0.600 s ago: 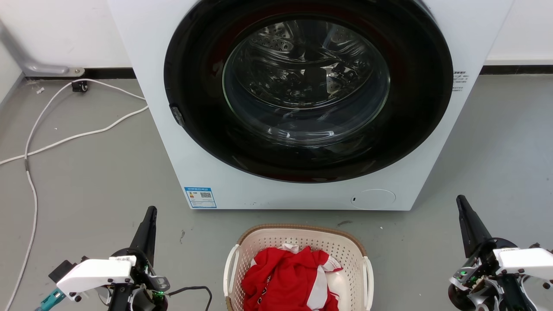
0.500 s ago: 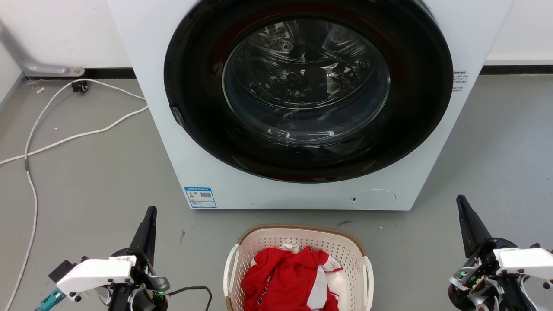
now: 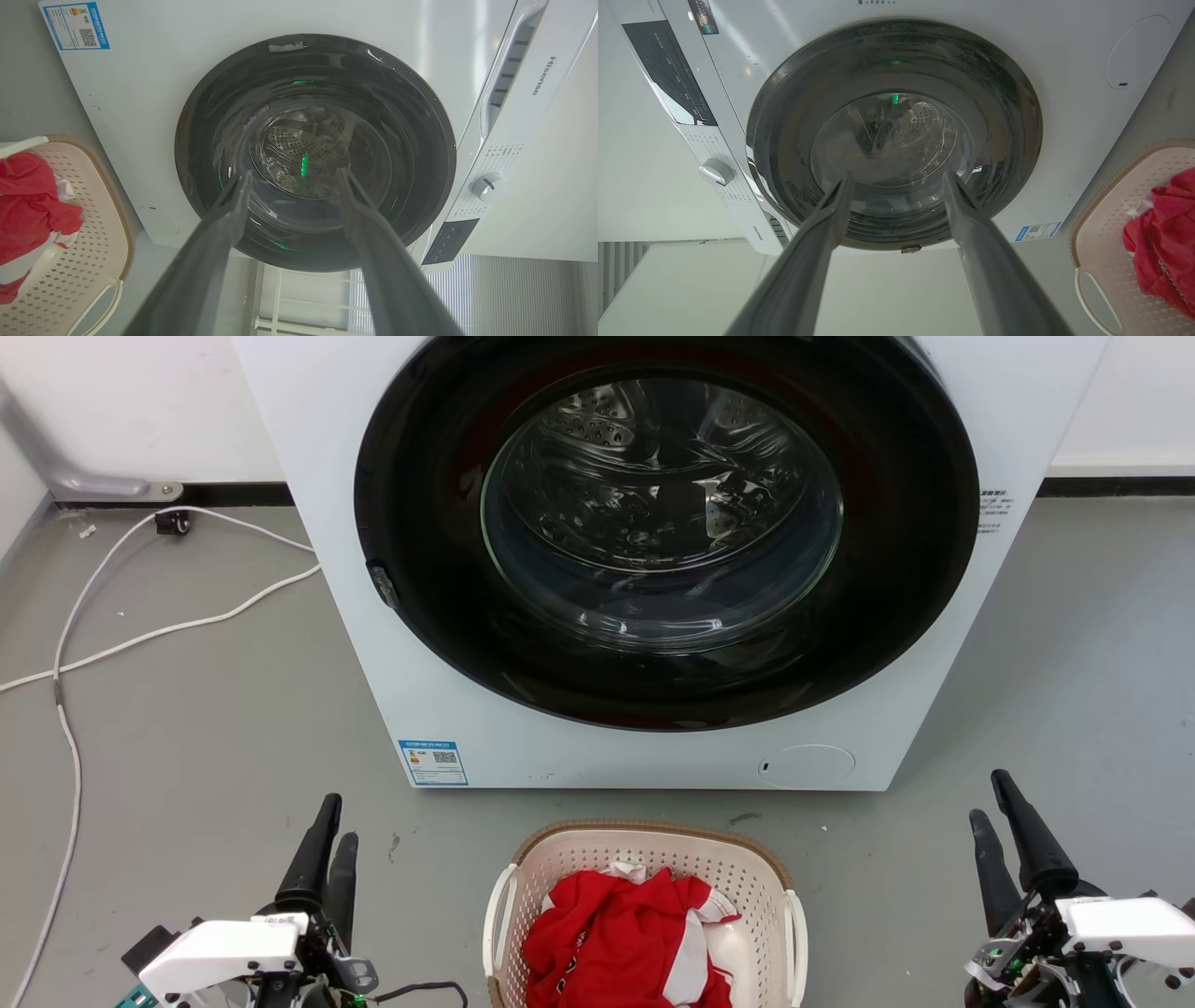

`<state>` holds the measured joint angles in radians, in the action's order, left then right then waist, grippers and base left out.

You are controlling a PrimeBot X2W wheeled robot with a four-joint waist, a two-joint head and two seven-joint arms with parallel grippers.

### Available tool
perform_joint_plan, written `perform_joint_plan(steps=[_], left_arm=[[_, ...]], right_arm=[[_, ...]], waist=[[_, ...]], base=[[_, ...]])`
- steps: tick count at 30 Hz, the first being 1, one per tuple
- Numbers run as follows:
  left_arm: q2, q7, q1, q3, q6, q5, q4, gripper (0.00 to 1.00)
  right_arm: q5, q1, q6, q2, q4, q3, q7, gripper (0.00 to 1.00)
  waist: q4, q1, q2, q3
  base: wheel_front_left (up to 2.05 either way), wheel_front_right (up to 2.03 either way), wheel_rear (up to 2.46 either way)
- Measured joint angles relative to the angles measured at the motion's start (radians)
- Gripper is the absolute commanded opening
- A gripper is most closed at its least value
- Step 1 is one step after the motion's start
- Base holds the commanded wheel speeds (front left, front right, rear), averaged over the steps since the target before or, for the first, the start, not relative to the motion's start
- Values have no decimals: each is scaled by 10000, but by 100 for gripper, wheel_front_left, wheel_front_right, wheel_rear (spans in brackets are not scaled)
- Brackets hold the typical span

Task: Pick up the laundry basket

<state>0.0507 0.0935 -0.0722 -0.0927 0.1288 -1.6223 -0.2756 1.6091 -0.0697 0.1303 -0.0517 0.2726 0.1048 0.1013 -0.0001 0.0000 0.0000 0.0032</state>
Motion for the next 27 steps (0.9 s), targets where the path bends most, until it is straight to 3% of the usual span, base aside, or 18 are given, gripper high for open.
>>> perform_joint_plan(steps=[10,27], left_arm=[[-2,-460,-2,464,2,581,293,100],[0,-1162,-6,1208,2,4349,928,100]], right_arm=[[-853,-1,0,-2,-165,-238,-499,100],[-4665,36,2,-4,-769,-349,-1198,100]], waist=[[-3,0,0,25],[12,0,0,63]], base=[[0,0,0],[0,0,0]])
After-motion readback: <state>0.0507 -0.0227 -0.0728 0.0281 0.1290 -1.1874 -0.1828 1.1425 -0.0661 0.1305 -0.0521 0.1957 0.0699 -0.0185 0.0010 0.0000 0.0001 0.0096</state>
